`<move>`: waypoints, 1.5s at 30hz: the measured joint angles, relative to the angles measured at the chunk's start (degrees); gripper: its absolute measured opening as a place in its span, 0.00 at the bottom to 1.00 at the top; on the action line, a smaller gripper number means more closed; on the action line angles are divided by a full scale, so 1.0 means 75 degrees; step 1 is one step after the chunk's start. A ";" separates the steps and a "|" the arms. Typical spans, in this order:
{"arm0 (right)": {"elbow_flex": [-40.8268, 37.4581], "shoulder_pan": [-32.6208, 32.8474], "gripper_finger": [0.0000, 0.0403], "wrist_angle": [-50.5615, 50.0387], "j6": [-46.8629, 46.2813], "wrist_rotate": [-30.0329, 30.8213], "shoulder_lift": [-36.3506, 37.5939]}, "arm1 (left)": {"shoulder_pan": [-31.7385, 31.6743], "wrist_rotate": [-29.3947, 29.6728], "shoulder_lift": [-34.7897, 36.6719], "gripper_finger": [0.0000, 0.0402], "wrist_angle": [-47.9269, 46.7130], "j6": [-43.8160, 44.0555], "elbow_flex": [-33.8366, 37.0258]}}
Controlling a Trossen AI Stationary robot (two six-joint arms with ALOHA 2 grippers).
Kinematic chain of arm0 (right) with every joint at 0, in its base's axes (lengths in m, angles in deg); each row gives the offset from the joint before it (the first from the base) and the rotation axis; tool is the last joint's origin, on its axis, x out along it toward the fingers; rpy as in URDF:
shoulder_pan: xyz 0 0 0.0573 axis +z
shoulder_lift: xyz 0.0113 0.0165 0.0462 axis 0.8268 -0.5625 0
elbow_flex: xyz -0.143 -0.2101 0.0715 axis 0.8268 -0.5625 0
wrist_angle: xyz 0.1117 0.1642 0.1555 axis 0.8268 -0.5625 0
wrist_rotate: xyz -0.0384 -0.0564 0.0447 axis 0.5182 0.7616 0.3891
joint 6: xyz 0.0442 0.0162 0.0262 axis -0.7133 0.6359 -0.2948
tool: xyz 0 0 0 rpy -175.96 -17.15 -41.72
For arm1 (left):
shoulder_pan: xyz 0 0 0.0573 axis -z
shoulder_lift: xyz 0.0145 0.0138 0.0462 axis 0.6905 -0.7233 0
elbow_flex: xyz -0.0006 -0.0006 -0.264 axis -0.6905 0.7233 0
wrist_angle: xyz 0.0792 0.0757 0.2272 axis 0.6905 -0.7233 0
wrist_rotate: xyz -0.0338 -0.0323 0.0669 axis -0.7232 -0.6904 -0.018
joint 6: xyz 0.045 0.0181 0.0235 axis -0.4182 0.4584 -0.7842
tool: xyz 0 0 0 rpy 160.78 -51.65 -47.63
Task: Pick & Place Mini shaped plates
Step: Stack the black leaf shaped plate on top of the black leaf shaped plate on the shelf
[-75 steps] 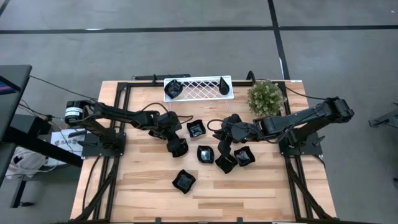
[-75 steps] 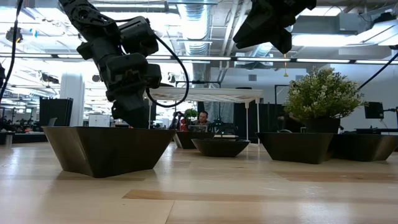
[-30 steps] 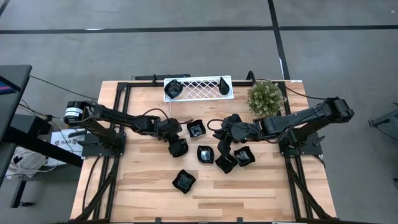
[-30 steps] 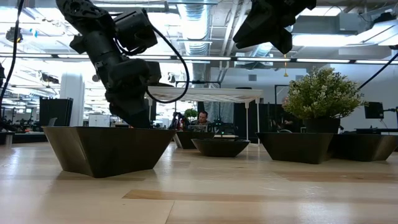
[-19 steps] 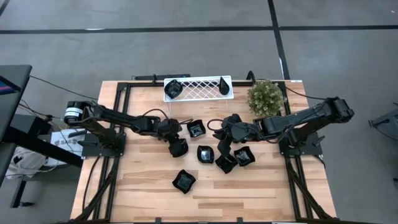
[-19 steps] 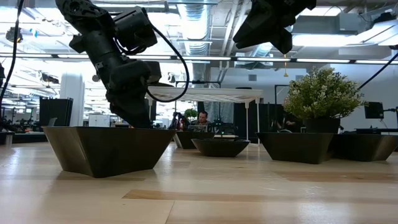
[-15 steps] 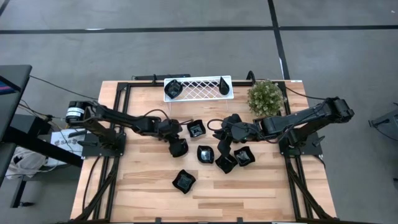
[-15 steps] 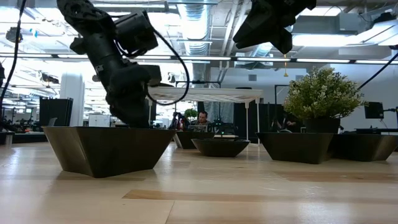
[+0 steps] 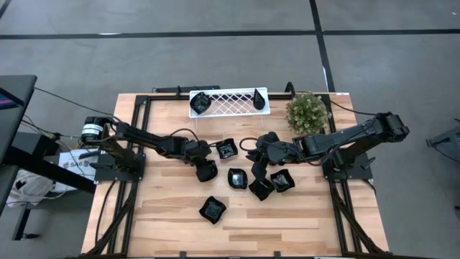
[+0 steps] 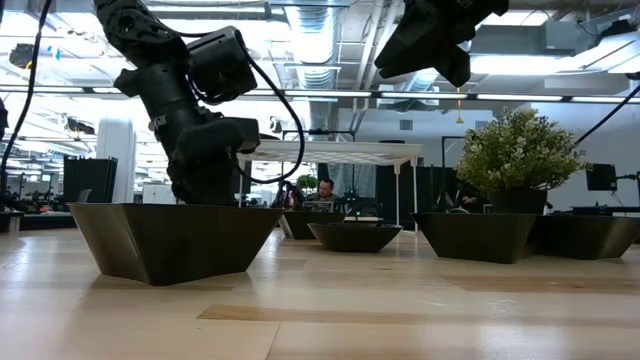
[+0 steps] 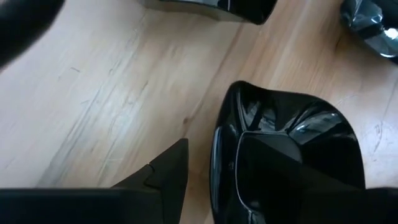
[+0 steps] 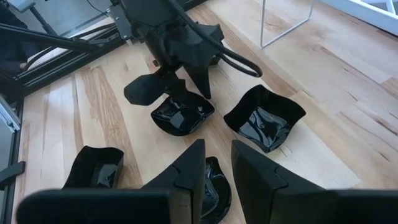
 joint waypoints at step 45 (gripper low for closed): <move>0.0000 0.0000 0.18 0.0008 -0.0240 0.0021 0.0000 | -0.0032 -0.0364 0.3149 0.02 -0.0219 0.0993 0.0000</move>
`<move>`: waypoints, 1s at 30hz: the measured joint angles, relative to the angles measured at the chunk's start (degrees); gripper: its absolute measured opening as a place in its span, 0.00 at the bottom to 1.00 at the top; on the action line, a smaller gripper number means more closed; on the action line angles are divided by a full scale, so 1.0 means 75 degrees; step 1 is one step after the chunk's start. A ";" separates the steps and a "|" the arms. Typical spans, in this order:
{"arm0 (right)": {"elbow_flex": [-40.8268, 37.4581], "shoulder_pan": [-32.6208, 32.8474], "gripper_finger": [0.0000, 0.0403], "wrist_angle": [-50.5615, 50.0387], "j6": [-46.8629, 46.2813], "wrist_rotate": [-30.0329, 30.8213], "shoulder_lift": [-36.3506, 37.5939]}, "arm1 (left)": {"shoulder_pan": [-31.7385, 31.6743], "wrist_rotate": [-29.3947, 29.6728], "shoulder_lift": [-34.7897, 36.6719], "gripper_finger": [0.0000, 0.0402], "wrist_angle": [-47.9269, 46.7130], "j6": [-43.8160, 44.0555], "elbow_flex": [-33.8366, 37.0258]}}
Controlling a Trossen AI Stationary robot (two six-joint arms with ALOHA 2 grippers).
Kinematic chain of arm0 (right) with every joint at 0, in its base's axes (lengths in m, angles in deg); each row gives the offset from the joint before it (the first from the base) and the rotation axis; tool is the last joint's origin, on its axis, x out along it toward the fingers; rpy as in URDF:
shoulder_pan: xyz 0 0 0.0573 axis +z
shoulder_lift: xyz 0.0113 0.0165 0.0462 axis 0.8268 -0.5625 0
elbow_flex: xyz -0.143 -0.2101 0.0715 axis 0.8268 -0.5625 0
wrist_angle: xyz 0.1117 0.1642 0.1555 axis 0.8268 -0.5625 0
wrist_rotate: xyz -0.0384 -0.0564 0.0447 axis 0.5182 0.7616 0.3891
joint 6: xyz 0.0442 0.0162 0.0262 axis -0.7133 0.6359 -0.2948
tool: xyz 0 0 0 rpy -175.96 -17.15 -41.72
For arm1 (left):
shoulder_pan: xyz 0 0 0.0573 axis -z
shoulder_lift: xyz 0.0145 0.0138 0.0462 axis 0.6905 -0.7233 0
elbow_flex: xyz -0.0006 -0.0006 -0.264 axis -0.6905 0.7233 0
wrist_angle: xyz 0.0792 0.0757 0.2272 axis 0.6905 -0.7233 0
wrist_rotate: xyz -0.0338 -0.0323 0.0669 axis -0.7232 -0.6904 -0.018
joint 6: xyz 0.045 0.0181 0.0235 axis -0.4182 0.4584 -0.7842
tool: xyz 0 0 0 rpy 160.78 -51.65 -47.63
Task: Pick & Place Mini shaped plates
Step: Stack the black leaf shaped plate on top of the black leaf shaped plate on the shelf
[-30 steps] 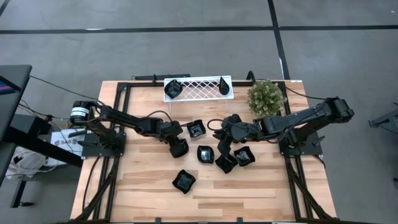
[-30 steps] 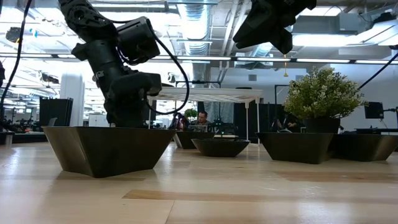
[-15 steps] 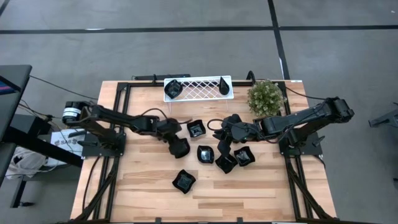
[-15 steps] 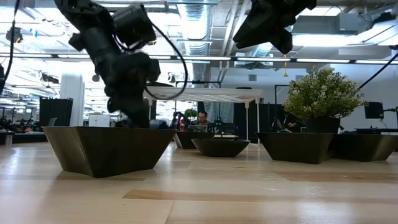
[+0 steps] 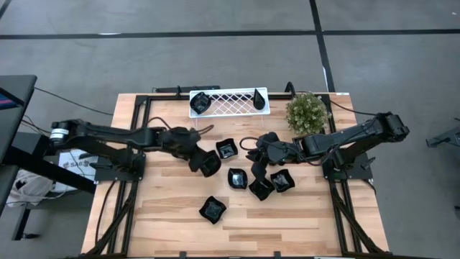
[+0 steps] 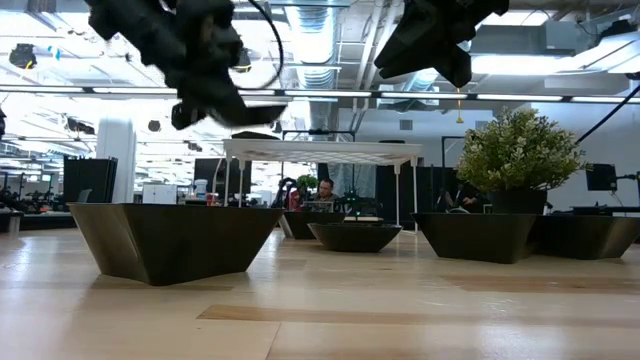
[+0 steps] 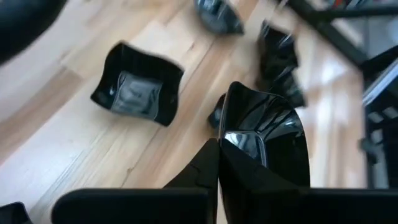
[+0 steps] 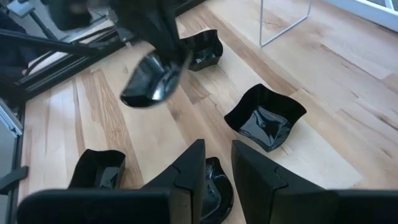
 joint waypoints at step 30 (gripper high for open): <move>0.0000 0.0755 0.18 0.0880 0.0145 0.1836 0.0000 | -0.1499 0.0865 0.2260 0.02 -0.0095 0.0638 0.0000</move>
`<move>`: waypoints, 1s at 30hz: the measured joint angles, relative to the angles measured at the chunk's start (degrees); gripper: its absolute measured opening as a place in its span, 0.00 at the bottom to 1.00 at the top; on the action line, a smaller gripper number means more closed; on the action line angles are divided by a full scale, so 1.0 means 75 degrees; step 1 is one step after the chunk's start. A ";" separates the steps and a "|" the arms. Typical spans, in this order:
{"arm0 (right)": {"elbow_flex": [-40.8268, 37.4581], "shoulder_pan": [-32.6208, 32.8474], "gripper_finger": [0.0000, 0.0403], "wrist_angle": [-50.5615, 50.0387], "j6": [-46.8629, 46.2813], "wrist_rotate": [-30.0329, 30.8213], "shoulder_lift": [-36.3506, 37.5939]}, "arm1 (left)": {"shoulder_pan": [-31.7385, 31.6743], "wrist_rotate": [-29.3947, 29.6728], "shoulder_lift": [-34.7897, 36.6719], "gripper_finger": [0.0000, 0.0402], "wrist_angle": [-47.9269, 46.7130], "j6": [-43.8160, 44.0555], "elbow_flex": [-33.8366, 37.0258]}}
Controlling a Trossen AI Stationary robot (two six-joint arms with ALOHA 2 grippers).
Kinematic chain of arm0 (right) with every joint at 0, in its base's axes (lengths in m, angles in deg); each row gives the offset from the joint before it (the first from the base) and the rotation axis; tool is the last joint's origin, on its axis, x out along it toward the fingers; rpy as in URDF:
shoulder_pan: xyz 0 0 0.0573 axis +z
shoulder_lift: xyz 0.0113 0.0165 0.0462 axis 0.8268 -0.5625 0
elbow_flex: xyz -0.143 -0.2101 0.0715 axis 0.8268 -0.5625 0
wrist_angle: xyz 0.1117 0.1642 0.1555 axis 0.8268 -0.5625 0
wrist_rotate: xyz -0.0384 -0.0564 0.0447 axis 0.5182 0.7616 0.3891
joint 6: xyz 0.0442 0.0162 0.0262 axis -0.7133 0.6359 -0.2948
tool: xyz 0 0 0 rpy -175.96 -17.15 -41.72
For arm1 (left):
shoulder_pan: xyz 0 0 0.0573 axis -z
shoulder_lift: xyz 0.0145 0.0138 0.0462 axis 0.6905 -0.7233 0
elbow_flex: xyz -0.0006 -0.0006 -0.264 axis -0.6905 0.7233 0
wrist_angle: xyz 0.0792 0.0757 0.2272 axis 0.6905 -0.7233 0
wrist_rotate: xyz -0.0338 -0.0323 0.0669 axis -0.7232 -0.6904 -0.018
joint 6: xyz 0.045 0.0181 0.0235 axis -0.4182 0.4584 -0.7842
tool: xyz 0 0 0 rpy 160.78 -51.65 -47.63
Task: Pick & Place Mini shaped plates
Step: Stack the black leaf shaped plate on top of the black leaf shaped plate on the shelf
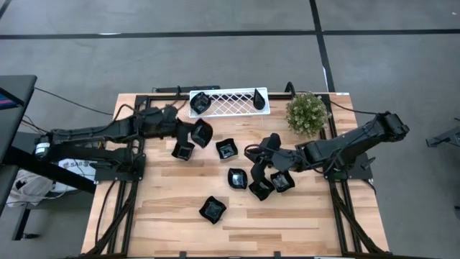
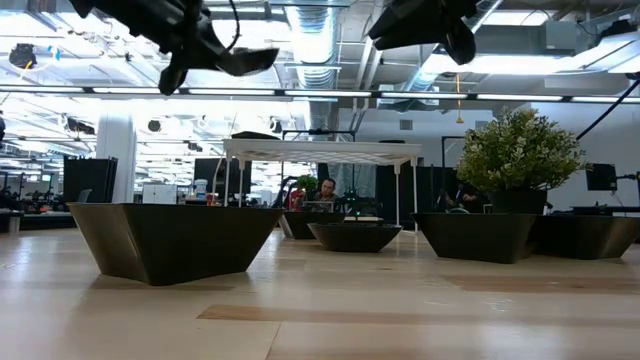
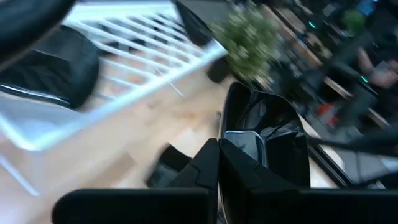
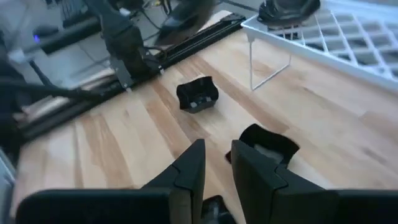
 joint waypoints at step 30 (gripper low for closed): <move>0.0000 -0.2921 0.18 0.0000 0.3830 -0.1639 -0.0003 | -0.3362 -0.0508 -0.2824 0.03 -0.1045 -0.2944 -0.2058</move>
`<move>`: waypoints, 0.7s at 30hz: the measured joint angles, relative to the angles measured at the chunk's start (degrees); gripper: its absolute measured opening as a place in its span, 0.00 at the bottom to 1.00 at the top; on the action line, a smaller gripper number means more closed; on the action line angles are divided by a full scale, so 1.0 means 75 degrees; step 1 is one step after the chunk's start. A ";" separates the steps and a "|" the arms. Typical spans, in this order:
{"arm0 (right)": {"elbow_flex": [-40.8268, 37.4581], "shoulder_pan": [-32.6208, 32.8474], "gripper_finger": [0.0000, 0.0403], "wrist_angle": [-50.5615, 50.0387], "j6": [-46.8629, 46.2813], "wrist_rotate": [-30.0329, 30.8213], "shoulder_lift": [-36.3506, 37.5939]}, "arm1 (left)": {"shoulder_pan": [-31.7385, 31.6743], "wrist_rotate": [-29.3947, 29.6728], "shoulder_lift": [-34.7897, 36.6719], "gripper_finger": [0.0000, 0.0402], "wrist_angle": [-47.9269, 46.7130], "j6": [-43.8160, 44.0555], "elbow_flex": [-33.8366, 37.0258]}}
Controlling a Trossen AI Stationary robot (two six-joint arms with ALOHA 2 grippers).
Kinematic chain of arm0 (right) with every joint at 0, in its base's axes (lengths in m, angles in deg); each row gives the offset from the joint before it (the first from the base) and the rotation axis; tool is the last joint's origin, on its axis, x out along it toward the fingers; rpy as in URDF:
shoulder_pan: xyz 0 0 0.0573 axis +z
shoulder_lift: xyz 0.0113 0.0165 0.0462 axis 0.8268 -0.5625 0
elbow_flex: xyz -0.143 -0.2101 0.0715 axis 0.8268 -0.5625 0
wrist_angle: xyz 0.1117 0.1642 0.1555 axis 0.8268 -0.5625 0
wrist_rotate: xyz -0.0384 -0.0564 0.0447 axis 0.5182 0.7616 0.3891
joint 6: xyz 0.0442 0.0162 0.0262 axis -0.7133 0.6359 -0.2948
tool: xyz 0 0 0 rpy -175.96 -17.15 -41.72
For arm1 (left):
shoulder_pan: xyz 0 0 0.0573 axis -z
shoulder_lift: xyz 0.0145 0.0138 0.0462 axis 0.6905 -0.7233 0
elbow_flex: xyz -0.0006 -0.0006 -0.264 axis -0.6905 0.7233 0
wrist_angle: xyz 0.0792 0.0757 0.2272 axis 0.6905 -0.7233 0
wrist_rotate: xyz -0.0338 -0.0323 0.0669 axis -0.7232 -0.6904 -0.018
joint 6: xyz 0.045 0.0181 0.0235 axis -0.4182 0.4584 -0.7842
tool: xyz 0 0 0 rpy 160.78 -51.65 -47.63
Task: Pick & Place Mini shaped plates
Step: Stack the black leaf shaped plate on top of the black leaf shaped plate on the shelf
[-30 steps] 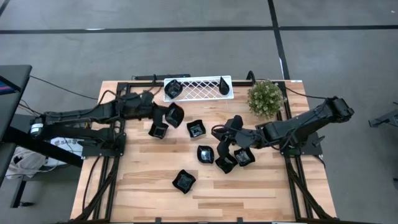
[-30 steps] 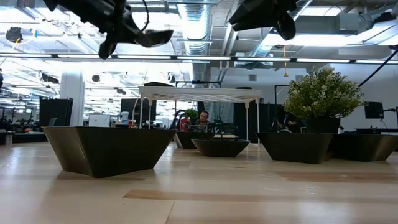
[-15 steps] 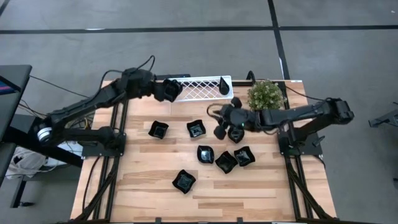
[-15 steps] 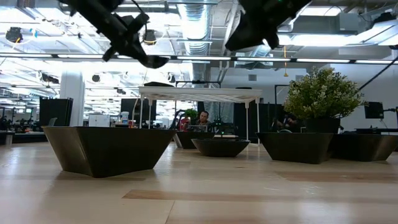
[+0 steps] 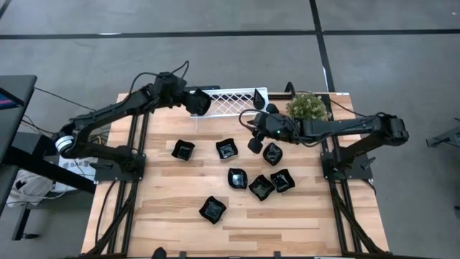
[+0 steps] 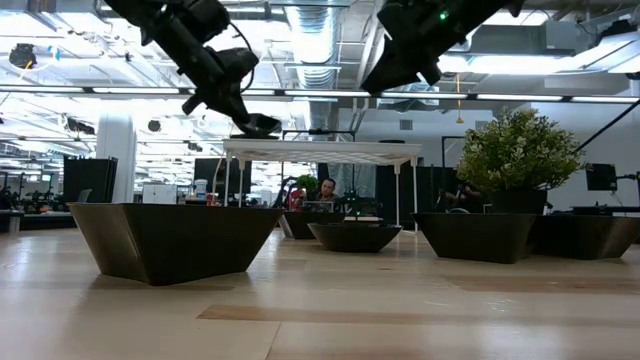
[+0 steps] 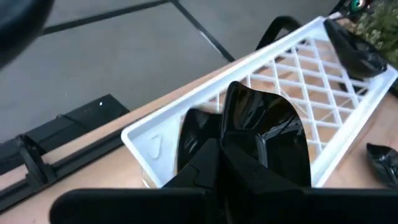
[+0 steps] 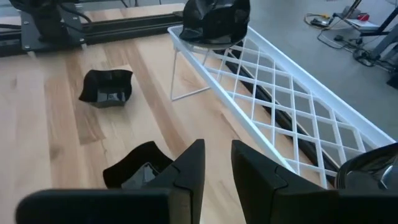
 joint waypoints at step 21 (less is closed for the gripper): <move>0.0000 -0.0157 0.18 -0.0111 0.0017 -0.0576 0.0000 | -0.0318 -0.0218 0.0431 0.13 0.0108 -0.0883 -0.0003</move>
